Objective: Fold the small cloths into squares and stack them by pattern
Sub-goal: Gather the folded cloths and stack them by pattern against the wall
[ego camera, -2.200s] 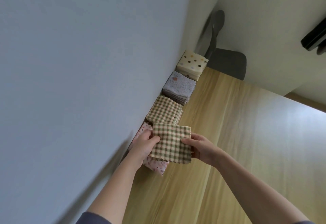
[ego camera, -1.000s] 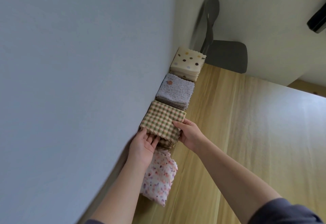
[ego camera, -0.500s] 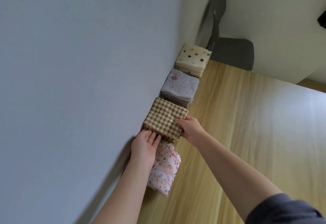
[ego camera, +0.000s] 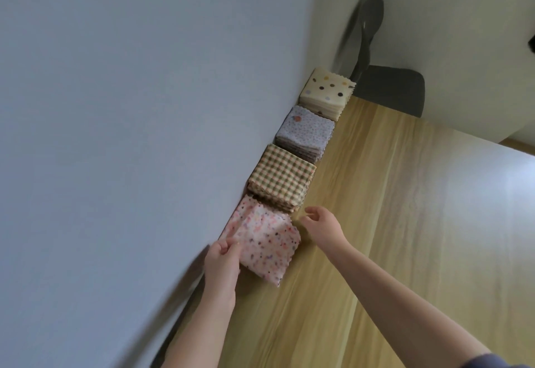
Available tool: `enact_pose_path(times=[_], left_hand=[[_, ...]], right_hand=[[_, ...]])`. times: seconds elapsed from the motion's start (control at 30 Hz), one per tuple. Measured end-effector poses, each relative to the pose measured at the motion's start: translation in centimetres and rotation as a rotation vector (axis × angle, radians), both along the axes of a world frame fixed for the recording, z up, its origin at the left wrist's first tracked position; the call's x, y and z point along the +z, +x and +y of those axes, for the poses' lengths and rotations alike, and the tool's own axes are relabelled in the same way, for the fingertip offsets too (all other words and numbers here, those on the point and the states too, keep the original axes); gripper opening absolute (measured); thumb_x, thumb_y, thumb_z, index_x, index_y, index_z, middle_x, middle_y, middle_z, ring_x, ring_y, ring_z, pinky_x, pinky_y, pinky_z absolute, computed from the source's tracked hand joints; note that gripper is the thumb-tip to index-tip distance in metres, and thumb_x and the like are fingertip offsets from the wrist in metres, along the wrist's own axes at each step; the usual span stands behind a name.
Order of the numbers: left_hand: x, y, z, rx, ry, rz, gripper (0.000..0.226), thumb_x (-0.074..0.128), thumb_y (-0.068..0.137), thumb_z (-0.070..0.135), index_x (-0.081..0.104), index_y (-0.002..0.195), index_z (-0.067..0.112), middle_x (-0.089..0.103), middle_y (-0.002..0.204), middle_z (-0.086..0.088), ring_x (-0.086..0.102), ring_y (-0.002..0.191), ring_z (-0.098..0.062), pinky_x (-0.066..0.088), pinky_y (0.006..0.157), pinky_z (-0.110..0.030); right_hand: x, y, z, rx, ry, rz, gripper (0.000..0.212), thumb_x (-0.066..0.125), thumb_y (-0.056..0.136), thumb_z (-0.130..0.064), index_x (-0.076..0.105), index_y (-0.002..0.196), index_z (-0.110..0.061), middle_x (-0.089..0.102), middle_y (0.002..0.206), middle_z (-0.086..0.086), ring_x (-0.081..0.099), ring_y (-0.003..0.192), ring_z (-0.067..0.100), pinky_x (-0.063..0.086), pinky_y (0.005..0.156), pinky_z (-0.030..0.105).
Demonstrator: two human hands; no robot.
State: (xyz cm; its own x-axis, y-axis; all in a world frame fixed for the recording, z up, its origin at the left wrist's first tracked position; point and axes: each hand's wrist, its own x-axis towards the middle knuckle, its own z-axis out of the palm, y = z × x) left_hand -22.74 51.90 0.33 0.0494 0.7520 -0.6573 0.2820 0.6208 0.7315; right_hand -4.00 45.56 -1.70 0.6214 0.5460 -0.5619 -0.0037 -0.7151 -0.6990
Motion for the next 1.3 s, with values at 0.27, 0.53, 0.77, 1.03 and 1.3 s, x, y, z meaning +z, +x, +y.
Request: enact_pose_path(times=[0.27,0.53,0.77,1.03,1.3], left_hand=[[-1.1,-0.9,-1.1,0.047,-0.064,0.084,0.029,0.064,0.089,0.013,0.046,0.112,0.013,0.058,0.091,-0.005,0.056,0.075,-0.017,0.046,0.060,-0.028],[-1.9,-0.6,-1.8,0.157,-0.046,-0.101,0.011,0.063,0.091,0.017,0.064,0.100,0.010,0.066,0.095,-0.005,0.063,0.085,-0.020,0.052,0.069,-0.030],[-3.3,0.1,-0.7,0.398,-0.154,-0.292,0.007,0.057,0.095,0.012,0.062,0.099,0.010,0.067,0.105,-0.012,0.065,0.099,-0.026,0.055,0.078,-0.034],[-4.0,-0.3,-0.3,0.388,-0.162,-0.247,0.025,0.060,0.093,0.010,0.054,0.116,0.003,0.065,0.107,-0.014,0.066,0.095,-0.025,0.056,0.074,-0.034],[-2.1,-1.0,-3.2,0.324,-0.263,-0.239,0.019,0.059,0.092,0.003,0.052,0.110,0.001,0.063,0.097,-0.016,0.066,0.081,-0.023,0.056,0.076,-0.035]], right_hand=[[-0.6,-2.5,-0.3,0.257,-0.096,-0.097,0.038,0.062,0.090,-0.030,0.056,0.124,-0.014,0.063,0.108,0.001,0.057,0.078,0.007,0.040,0.055,0.018],[0.1,-3.0,-0.6,0.069,0.092,0.072,0.007,0.064,0.091,-0.019,0.061,0.090,-0.013,0.068,0.091,0.008,0.068,0.082,0.020,0.060,0.073,0.035],[-0.7,-4.4,1.9,-0.051,0.152,0.096,0.006,0.062,0.090,-0.020,0.060,0.092,-0.015,0.069,0.095,0.007,0.069,0.088,0.024,0.059,0.077,0.045],[-1.8,-4.9,2.4,-0.003,0.069,-0.057,0.030,0.062,0.090,-0.022,0.058,0.118,-0.012,0.064,0.100,-0.001,0.062,0.083,0.014,0.054,0.066,0.026],[0.0,-4.0,-4.4,-0.028,0.061,-0.083,0.037,0.062,0.091,-0.026,0.057,0.125,-0.014,0.063,0.112,-0.004,0.063,0.094,0.018,0.051,0.073,0.026]])
